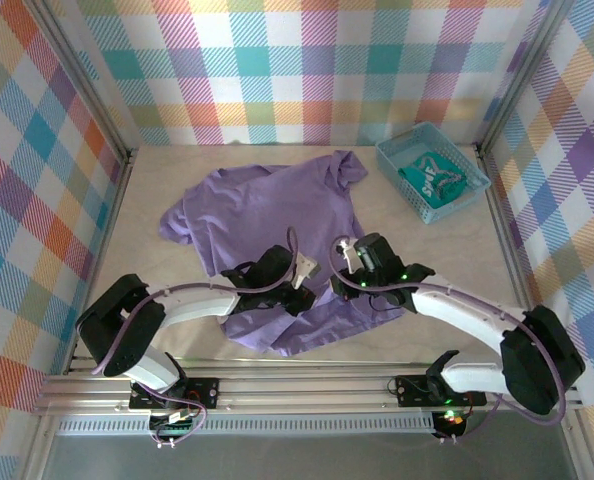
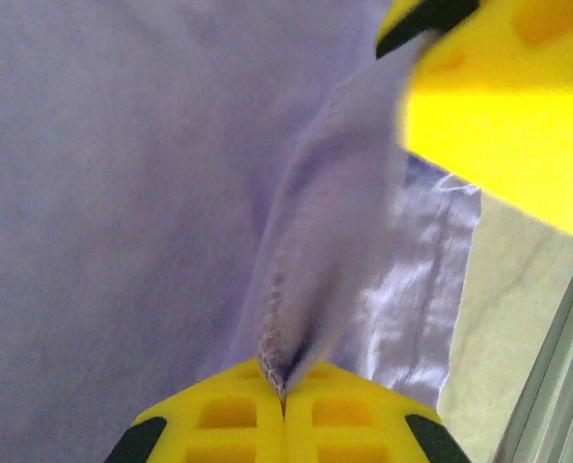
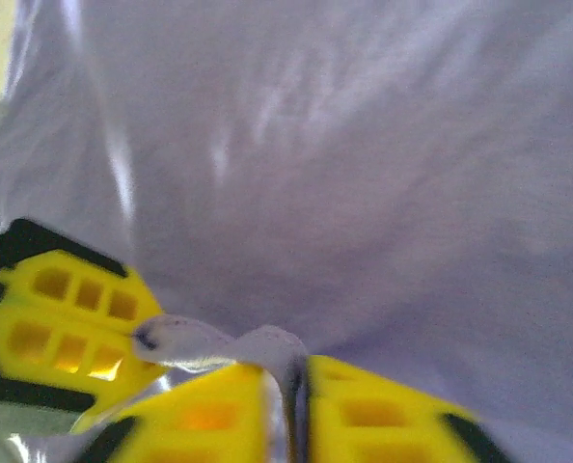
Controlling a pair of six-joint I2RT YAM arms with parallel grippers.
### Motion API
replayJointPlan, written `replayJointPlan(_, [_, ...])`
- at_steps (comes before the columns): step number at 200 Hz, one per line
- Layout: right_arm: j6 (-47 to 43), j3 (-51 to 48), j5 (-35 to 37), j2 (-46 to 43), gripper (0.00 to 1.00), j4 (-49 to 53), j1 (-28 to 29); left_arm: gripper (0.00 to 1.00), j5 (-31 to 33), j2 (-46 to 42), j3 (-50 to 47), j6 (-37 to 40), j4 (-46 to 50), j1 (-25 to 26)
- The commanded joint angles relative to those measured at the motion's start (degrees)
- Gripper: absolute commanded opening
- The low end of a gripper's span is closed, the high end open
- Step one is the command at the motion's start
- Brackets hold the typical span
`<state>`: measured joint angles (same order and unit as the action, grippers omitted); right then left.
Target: Fold the inside-out t-shirt
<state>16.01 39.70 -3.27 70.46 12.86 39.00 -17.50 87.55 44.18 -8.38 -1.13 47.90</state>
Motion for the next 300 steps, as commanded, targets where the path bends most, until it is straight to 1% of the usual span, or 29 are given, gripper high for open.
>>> replayJointPlan(1, [-0.6,2.1,5.8,-5.2,0.55,3.4,-0.1,0.0,3.6,-3.3,4.6,-1.1,4.0,-0.4])
replayJointPlan(9, [-3.4,-0.2,1.9,-7.6,0.6,0.0,0.4,0.0,5.0,-3.9,5.8,-1.1,5.7,-0.6])
replayJointPlan(19, [-5.8,-3.2,-2.6,-10.3,0.63,-3.8,1.4,0.0,6.1,-4.5,7.0,-0.7,7.5,-1.0])
replayJointPlan(36, [-9.8,-7.2,-5.2,-12.0,0.63,-8.1,5.6,0.0,5.9,-5.1,8.6,0.1,9.8,-2.0])
replayJointPlan(53, [-13.7,-10.4,-3.3,-11.0,0.6,-13.0,11.8,0.0,5.9,-5.1,10.2,0.7,11.7,-3.1])
replayJointPlan(66, [-15.1,-13.2,-2.0,-8.6,0.57,-19.8,14.7,0.0,4.7,-5.1,11.0,1.0,12.7,-4.0])
replayJointPlan(89, [-15.5,-18.1,-1.6,-1.5,0.49,-36.3,15.2,0.0,3.1,-5.5,12.5,1.7,15.8,-5.2])
replayJointPlan(99, [-16.0,-19.2,-0.7,2.3,0.49,-43.0,15.2,0.0,1.9,-5.9,12.9,2.0,16.5,-5.8])
replayJointPlan(105, [-16.4,-19.1,0.3,4.7,0.49,-45.4,15.2,0.0,1.6,-6.2,13.3,1.8,18.8,-6.1])
replayJointPlan(126, [-19.1,-17.1,4.5,12.9,0.47,-52.0,15.4,0.0,0.9,-7.5,14.7,0.5,21.1,-6.7])
replayJointPlan(149, [-21.1,-16.5,10.4,18.7,0.45,-58.6,15.8,0.0,0.6,-8.5,16.7,-1.3,23.9,-6.7])
replayJointPlan(158, [-21.2,-16.1,11.9,20.0,0.44,-59.7,15.8,0.0,0.7,-8.7,17.5,-1.8,24.9,-6.7])
replayJointPlan(162, [-23.2,-15.8,12.6,20.6,0.44,-59.7,15.8,0.0,0.7,-8.7,17.8,-1.8,25.4,-6.8])
replayJointPlan(172, [-24.4,-14.9,14.7,22.1,0.42,-59.4,15.8,0.0,0.4,-9.1,18.4,-2.1,26.0,-6.8])
replayJointPlan(191, [-25.9,-14.7,16.6,24.1,0.41,-62.3,15.8,0.0,-0.2,-9.8,19.2,-2.6,26.3,-6.8])
replayJointPlan(206, [-26.7,-14.3,18.4,25.1,0.4,-62.7,15.8,0.0,-0.7,-10.5,19.9,-2.8,26.6,-6.8])
replayJointPlan(235, [-27.5,-12.2,21.6,26.6,0.4,-61.5,15.8,0.0,-1.8,-11.7,21.4,-3.3,27.0,-6.8])
replayJointPlan(267, [-27.8,-8.9,24.1,28.5,0.4,-59.4,15.8,0.0,-6.0,-14.5,21.1,-4.6,23.6,-6.8])
replayJointPlan(300, [-28.6,-5.4,27.4,31.5,0.4,-58.1,15.6,0.0,-6.5,-16.2,22.2,-3.9,24.6,-6.7])
